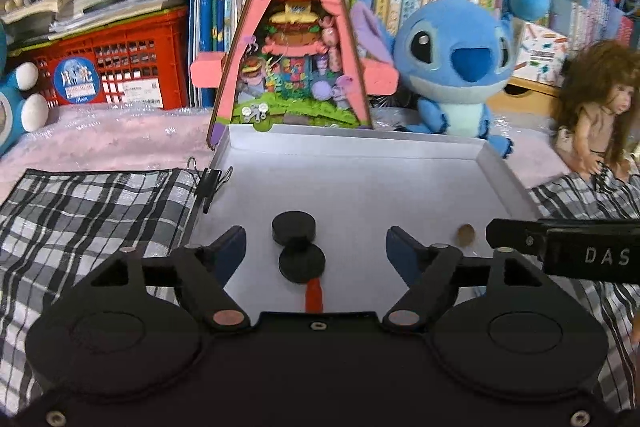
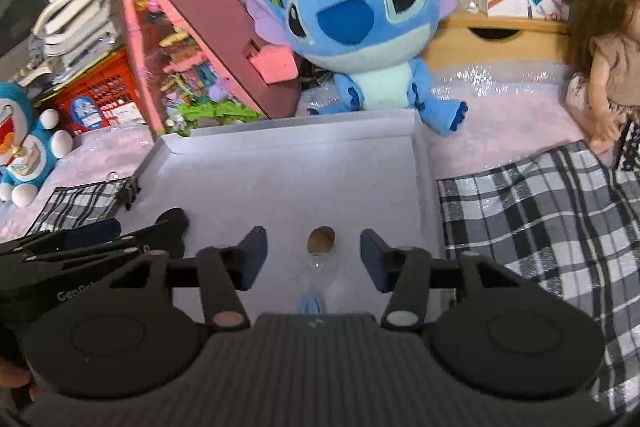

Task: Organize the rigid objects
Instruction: 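Open the left gripper to drop the disc while the right releases the ball into the box, then move both grippers back to the remaining items on the bed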

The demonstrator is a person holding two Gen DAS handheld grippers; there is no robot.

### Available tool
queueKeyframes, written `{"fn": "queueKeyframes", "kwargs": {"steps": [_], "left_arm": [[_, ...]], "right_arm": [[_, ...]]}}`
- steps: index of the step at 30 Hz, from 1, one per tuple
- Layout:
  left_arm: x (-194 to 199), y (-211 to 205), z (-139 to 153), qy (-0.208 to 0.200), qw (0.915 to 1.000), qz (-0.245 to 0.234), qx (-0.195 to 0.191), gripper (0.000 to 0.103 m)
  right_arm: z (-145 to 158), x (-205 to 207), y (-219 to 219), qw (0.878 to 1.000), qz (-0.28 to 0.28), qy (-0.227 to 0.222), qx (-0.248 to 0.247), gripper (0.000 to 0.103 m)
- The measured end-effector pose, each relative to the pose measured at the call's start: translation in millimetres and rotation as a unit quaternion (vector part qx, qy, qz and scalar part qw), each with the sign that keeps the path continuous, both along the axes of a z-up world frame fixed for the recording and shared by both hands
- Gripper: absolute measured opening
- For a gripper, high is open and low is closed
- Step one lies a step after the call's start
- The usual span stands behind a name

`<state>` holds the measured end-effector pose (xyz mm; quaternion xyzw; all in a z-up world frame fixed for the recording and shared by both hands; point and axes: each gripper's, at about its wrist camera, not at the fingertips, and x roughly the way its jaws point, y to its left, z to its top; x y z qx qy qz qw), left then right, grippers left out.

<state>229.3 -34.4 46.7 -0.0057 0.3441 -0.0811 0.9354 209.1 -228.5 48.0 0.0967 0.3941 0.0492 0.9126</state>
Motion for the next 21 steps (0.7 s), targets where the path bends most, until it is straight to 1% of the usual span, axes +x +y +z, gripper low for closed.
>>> {"fn": "queueKeyframes", "kwargs": {"steps": [2, 8, 13, 17, 21], "left_arm": [[-12.5, 0.2, 4.3, -0.006, 1.0, -0.004, 0.004, 0.077], [-59.8, 1.9, 10.9, -0.028, 0.9994, -0.016, 0.009, 0.08], [-101.0, 6.1, 7.0, -0.037, 0.9988, -0.03, 0.003, 0.08], [-126.5, 11.7, 1.8, -0.044, 0.9986, -0.027, -0.002, 0.081], [-145.8, 17.0, -6.3, -0.047, 0.9986, -0.023, 0.001, 0.082]], "right_arm": [[5.3, -11.1, -2.8, 1.0, 0.002, -0.008, 0.002, 0.075], [13.3, -49.9, -8.8, 0.999, 0.012, -0.035, -0.01, 0.084], [13.0, -89.3, -9.6, 0.998, 0.018, -0.057, -0.023, 0.087], [8.2, -117.2, -8.8, 0.997, 0.026, -0.072, -0.034, 0.088], [3.5, -142.0, -4.9, 0.993, 0.038, -0.092, -0.057, 0.089]]}}
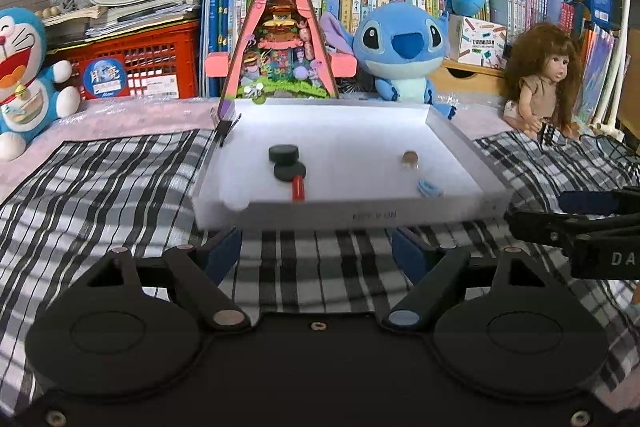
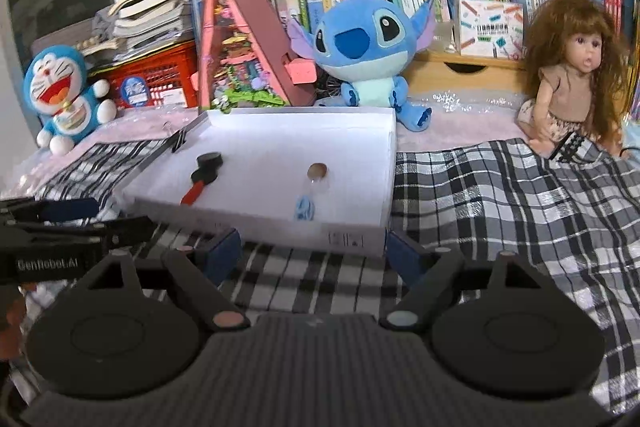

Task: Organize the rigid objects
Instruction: 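Move both grippers back to the remaining items on the bed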

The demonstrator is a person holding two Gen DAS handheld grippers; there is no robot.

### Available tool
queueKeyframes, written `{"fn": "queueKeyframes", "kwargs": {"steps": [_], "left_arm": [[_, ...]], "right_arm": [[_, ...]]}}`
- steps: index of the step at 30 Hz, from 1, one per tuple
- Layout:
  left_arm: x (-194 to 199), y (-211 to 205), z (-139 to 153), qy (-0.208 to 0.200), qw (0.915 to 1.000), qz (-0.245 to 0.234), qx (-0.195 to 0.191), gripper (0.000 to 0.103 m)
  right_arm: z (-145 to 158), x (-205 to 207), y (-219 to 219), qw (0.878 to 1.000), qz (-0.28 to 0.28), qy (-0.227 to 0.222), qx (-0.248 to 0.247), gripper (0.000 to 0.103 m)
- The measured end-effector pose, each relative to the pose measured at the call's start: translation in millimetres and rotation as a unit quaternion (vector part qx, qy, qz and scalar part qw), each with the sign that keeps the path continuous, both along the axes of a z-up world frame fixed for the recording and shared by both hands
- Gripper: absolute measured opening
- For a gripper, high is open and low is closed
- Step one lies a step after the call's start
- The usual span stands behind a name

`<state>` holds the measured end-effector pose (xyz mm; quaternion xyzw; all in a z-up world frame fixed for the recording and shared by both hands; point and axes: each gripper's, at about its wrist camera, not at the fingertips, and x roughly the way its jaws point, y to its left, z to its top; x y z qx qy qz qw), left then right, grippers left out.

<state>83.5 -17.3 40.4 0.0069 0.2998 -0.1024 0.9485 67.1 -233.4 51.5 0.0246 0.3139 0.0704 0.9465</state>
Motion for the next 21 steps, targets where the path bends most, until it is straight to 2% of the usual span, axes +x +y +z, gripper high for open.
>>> {"fn": "queueKeyframes", "kwargs": {"steps": [10, 21], "left_arm": [[-39.2, 5.0, -20.0, -0.02, 0.9994, 0.001, 0.029, 0.082], [-71.0, 4.2, -36.2, -0.042, 0.9982, -0.005, 0.042, 0.084]], "right_arm": [[-17.7, -46.3, 8.7, 0.999, 0.025, -0.031, -0.03, 0.093], [-34.2, -81.5, 20.0, 0.997, 0.043, -0.056, -0.043, 0.101]]}}
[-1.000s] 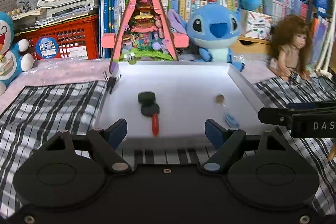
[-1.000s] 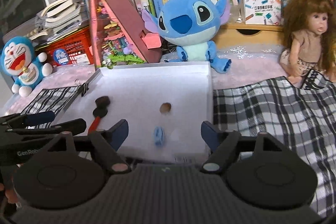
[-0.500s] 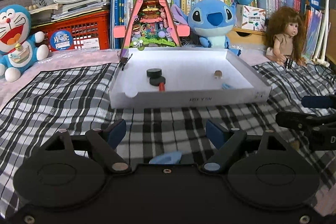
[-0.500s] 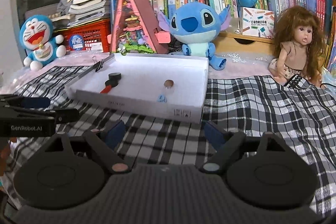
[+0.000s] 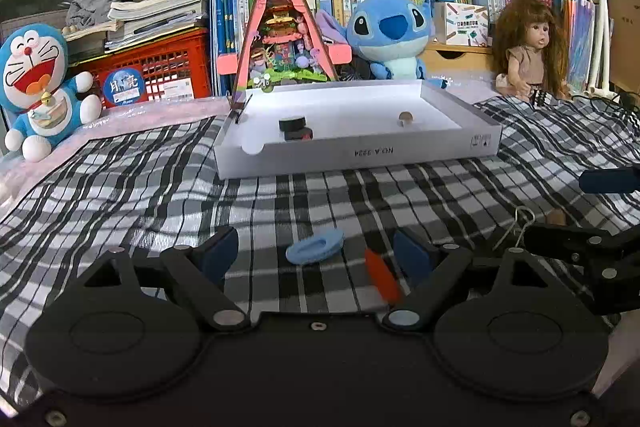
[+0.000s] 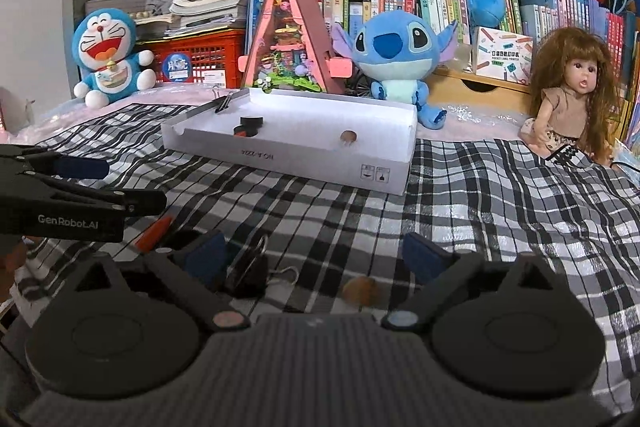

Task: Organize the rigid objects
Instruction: 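Move both grippers back to the remaining items on the bed, then grasp the blue plastic piece with the left gripper while the right grasps a brown ball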

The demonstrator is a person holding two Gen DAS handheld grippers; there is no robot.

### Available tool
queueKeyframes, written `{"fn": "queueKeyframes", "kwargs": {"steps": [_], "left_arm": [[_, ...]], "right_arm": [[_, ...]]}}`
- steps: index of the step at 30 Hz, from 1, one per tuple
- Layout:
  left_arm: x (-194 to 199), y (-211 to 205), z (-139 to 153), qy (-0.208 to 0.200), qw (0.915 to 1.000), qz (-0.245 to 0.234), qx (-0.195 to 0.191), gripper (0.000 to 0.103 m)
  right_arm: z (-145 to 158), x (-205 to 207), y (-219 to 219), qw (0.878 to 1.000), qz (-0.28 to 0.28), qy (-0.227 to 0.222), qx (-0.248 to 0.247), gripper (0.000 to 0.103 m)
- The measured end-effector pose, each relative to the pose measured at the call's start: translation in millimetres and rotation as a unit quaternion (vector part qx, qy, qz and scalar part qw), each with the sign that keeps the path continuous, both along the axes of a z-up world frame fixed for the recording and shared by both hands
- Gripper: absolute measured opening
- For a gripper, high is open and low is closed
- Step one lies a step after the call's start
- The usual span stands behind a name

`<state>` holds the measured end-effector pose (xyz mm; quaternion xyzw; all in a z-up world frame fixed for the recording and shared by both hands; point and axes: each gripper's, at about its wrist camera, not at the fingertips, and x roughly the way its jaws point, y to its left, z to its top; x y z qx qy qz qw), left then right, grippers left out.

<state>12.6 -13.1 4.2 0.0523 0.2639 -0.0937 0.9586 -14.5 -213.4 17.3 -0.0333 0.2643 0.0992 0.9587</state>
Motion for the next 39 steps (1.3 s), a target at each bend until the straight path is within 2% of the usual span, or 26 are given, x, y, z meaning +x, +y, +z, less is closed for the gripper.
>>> {"fn": "queueKeyframes", "kwargs": {"steps": [14, 23, 26, 33, 36, 39], "left_arm": [[-1.4, 10.7, -11.9, 0.018, 0.9995, 0.017, -0.021, 0.084], [-3.5, 20.9, -6.2, 0.003, 0.9992, 0.036, -0.02, 0.083], [-0.7, 23.7, -6.8, 0.012, 0.999, 0.038, -0.02, 0.076], [11.5, 21.3, -11.4, 0.041, 0.9967, 0.044, -0.055, 0.06], [17.0, 17.8, -13.2, 0.046, 0.9955, 0.046, -0.07, 0.051], [21.4, 14.7, -14.8, 0.049, 0.9947, 0.053, -0.073, 0.047]], "right_arm": [[-15.9, -9.3, 5.7, 1.0, 0.001, 0.009, -0.017, 0.102], [-11.3, -11.7, -8.4, 1.0, -0.019, -0.002, -0.004, 0.102], [-10.7, -10.2, -13.2, 0.999, -0.032, -0.003, -0.006, 0.102], [-14.7, -4.6, -20.8, 0.997, -0.072, 0.008, 0.0, 0.102], [-16.0, -3.4, -22.2, 0.997, -0.076, 0.01, -0.001, 0.102], [-16.2, -2.9, -20.4, 0.997, -0.074, 0.009, -0.01, 0.101]]}}
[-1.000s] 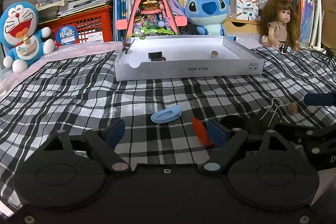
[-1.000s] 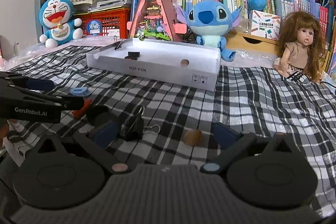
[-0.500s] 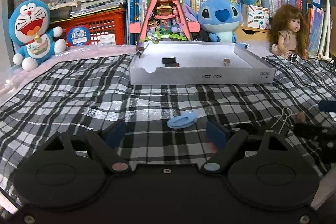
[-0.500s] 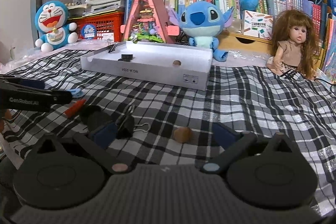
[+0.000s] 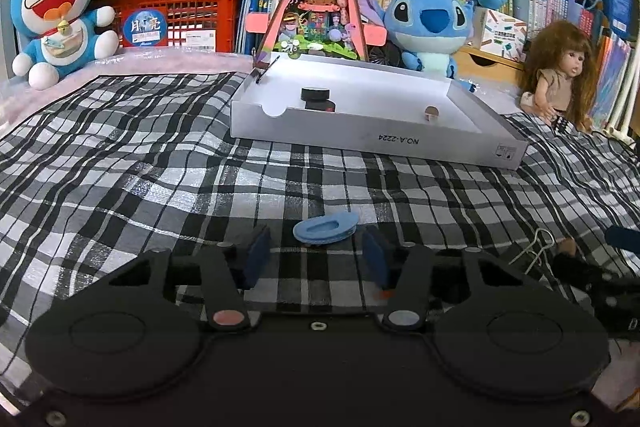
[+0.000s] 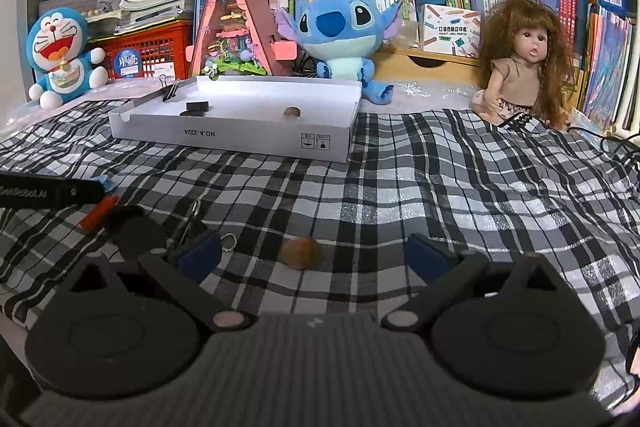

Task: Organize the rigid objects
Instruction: 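Grasp the blue plastic piece with the left gripper while the right grasps a brown ball, then carry the blue piece and brown ball over the white box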

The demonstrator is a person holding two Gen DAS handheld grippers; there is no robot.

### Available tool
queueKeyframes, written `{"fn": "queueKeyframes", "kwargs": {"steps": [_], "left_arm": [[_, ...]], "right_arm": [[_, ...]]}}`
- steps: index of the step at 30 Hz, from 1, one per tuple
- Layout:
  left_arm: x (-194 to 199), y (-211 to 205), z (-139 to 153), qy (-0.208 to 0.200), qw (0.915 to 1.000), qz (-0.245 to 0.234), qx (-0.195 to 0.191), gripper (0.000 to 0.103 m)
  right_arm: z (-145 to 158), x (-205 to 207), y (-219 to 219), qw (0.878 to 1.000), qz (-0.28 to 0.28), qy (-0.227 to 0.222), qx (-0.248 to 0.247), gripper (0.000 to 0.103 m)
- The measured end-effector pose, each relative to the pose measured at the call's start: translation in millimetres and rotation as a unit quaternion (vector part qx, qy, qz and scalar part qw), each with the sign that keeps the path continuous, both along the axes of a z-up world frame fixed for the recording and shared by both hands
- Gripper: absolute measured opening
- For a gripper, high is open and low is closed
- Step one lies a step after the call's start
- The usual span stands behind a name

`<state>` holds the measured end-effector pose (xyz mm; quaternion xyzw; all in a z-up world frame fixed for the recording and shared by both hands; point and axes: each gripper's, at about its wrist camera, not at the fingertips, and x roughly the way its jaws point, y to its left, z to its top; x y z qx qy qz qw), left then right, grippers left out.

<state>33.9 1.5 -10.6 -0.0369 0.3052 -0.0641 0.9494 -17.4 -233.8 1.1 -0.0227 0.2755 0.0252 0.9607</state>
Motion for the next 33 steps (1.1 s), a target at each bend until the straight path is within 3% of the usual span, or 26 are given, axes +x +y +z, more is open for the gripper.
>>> {"fn": "queueKeyframes", "kwargs": {"steps": [7, 12, 15, 18, 19, 33], "left_arm": [[6.8, -6.8, -0.2, 0.005, 1.0, 0.0, 0.003, 0.034], [7.4, -9.8, -0.8, 0.005, 0.9999, -0.003, 0.009, 0.031], [6.7, -11.1, -1.2, 0.003, 0.9999, -0.007, 0.013, 0.031], [4.8, -12.3, -0.6, -0.001, 0.9998, -0.01, 0.017, 0.03], [4.1, -12.6, -0.3, -0.002, 0.9998, -0.012, 0.018, 0.03], [7.3, -16.9, 17.1, -0.017, 0.999, -0.021, 0.035, 0.03]], "right_arm": [[-1.5, -0.4, 3.6, 1.0, 0.011, 0.006, -0.007, 0.09], [-1.9, 0.1, 5.2, 1.0, 0.014, 0.007, -0.005, 0.079], [-1.1, 0.2, 5.1, 1.0, 0.012, 0.003, -0.004, 0.066], [-2.1, 1.5, 4.4, 1.0, 0.011, 0.011, -0.002, 0.041], [-2.7, 2.1, 4.3, 1.0, 0.011, 0.014, -0.001, 0.027], [12.2, 10.9, 4.4, 1.0, 0.008, 0.008, 0.018, 0.025]]}}
